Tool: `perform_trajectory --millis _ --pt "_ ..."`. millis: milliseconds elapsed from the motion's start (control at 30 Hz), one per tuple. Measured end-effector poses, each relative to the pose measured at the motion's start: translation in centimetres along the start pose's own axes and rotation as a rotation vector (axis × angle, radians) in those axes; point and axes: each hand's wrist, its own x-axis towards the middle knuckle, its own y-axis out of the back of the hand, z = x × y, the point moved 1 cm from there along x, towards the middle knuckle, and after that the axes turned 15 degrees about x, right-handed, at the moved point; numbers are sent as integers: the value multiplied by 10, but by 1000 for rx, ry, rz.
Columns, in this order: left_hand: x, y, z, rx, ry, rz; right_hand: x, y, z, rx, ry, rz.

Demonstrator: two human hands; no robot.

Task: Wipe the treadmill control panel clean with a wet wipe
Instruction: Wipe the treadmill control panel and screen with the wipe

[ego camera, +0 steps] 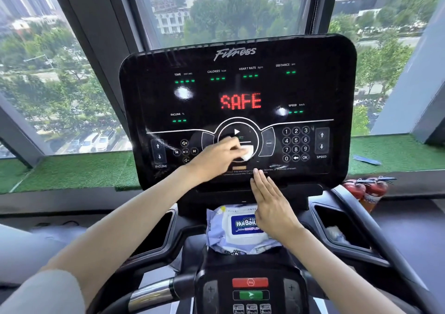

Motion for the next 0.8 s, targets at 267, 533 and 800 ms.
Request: perform_trajectory --millis 267,533,800 --pt "19 -2 15 -61 123 116 1 0 1 -8 -4 -23" --pt "46 15 -8 -134 496 361 0 0 3 -2 6 -9" --pt "49 20 -11 -107 408 281 0 0 3 6 19 -7"
